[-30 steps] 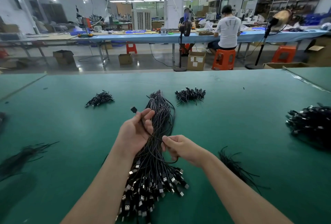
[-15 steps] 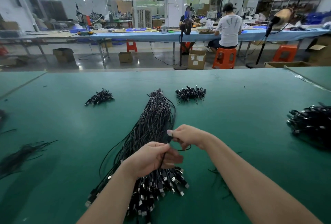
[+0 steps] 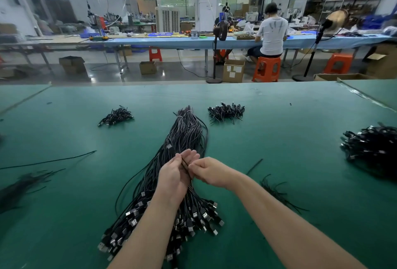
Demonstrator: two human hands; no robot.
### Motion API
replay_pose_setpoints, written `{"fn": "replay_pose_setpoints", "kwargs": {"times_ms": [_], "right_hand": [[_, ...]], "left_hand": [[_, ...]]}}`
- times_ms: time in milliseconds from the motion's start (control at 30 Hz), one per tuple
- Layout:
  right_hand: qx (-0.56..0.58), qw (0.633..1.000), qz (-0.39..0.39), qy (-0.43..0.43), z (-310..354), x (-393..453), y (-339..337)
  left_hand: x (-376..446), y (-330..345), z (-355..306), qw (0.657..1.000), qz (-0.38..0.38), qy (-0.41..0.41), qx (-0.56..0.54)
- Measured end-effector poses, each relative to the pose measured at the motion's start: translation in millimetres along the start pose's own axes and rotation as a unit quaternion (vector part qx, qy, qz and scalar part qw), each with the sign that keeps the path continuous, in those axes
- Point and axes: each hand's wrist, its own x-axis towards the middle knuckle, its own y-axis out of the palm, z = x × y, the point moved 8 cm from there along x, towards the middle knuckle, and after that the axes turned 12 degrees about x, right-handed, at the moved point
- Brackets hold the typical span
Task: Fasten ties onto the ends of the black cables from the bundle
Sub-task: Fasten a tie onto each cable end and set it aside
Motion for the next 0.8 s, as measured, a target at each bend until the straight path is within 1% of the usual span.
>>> {"fn": "replay_pose_setpoints", "kwargs": {"times_ms": [100, 200, 300, 400, 467, 533, 600, 667, 733, 800], "right_hand": [[0.037, 0.999, 0.004, 0.006, -12.9, 0.2, 8.8], [0.038, 0.999, 0.014, 0.003, -20.4, 2.4, 15.1], [0.012, 1.000, 0.016, 0.004, -29.8, 5.1, 15.1], [-0.011, 1.000, 0.023, 0.017, -42.3, 6.2, 13.9], [-0.014, 0.999, 0.029, 0.014, -42.9, 5.9, 11.9], [-0.056, 0.997, 0.058, 0.001, -37.5, 5.7, 11.7], [-0.144, 0.985, 0.096, 0.002, -33.8, 7.8, 11.6], [-0.254, 0.960, 0.119, 0.008, -32.4, 14.8, 8.0], [-0.331, 0.935, 0.125, 0.026, -27.5, 21.8, 4.6], [-0.355, 0.926, 0.120, 0.038, -19.9, 27.8, 4.7]], "left_hand": [[0.8, -3.1, -6.9, 0.999, -0.014, 0.017, -0.030], [1.1, -3.5, -9.4, 0.998, -0.004, 0.027, -0.064], [1.1, -6.6, -13.4, 0.998, 0.016, 0.041, -0.054], [0.3, -14.1, -21.9, 0.998, 0.028, 0.047, -0.019], [-3.2, -15.9, -24.2, 0.997, 0.055, 0.037, 0.031], [-9.9, -15.7, -22.2, 0.988, 0.107, 0.021, 0.105], [-18.9, -16.7, -15.5, 0.962, 0.167, 0.000, 0.214], [-28.0, -18.4, -2.9, 0.924, 0.205, -0.019, 0.321], [-33.4, -18.5, 10.9, 0.904, 0.202, -0.035, 0.375], [-35.0, -18.3, 19.3, 0.901, 0.172, -0.040, 0.396]]}}
